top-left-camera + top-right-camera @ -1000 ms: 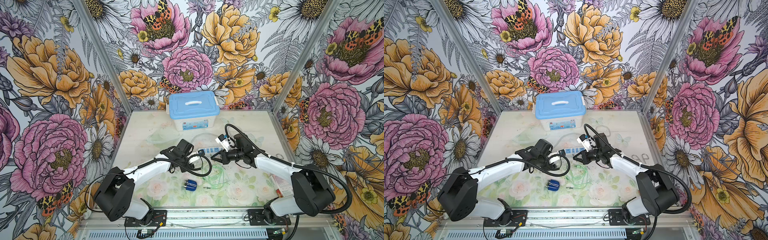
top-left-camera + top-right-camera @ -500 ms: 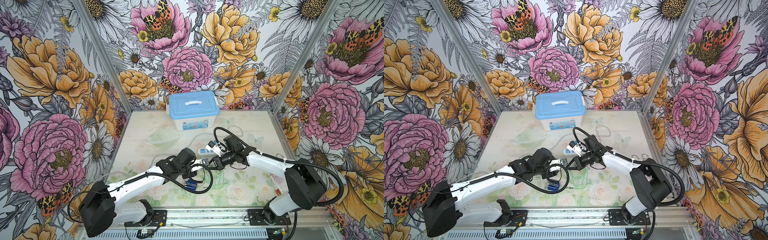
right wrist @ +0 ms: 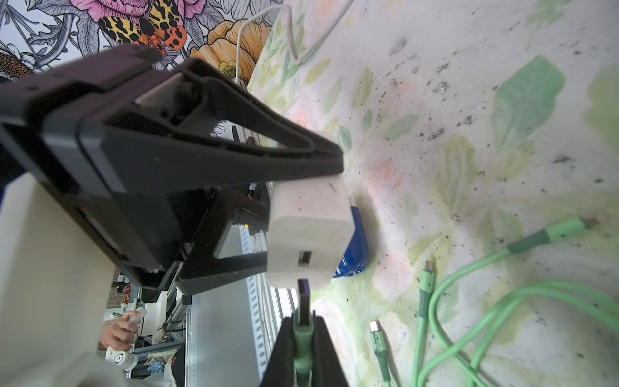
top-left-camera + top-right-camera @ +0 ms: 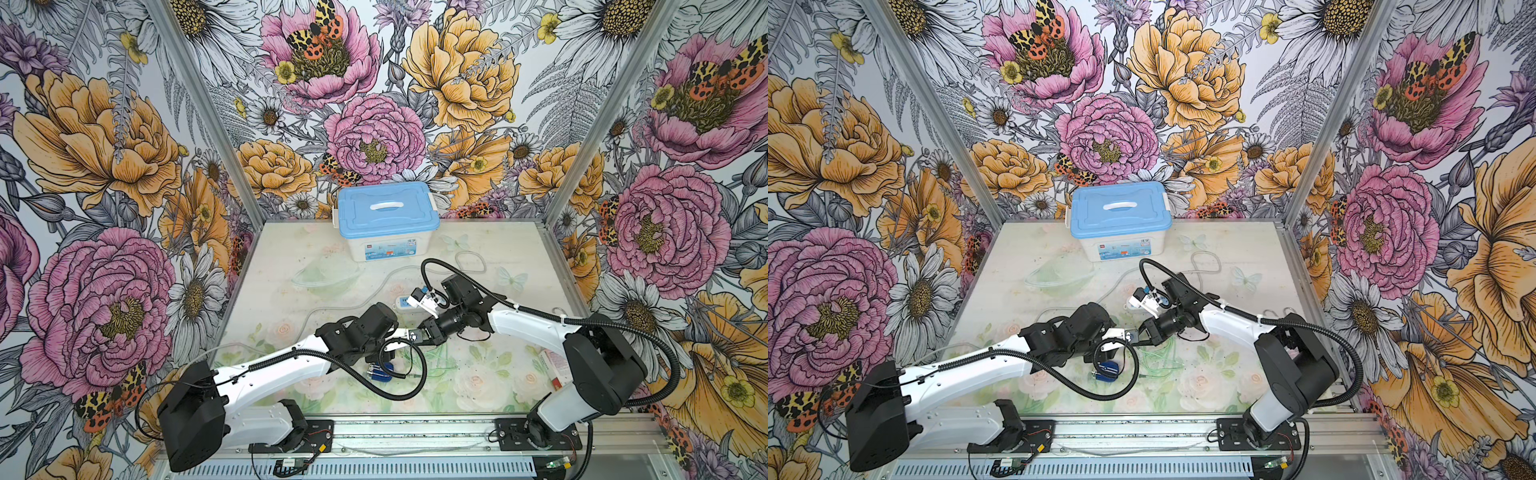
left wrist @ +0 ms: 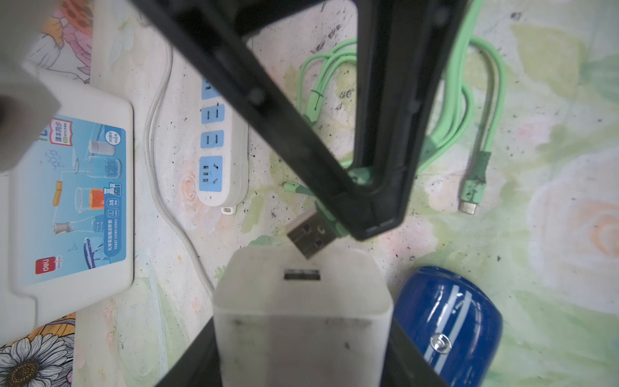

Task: Charge the electric shaver
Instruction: Insert the charging cable into the plug.

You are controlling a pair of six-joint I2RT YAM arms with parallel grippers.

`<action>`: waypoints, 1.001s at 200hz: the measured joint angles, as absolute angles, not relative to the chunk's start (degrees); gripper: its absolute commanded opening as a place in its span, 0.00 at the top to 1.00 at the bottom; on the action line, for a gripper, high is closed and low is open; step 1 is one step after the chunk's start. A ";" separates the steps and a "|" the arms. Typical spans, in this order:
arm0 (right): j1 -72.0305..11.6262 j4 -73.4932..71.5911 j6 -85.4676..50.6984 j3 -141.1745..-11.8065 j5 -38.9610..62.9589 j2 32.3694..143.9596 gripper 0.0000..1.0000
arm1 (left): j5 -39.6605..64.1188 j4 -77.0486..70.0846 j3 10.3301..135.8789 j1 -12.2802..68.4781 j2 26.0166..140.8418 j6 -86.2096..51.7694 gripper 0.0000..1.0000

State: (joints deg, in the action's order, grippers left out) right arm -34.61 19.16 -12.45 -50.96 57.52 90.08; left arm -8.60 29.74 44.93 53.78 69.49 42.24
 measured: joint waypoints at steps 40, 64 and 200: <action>-34.74 19.97 -12.25 -51.42 57.45 90.85 1.00 | -8.93 30.35 46.46 53.89 69.76 42.44 1.00; -35.11 20.38 -11.90 -51.64 57.45 90.85 1.00 | -9.06 30.81 46.50 54.22 70.52 42.50 1.00; -36.07 21.82 -11.03 -53.06 57.30 92.09 1.00 | -9.69 32.77 46.87 55.02 71.16 43.72 1.00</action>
State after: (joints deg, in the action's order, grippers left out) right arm -36.07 21.82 -11.03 -53.06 57.30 92.09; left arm -9.69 32.77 46.87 55.02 71.16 43.72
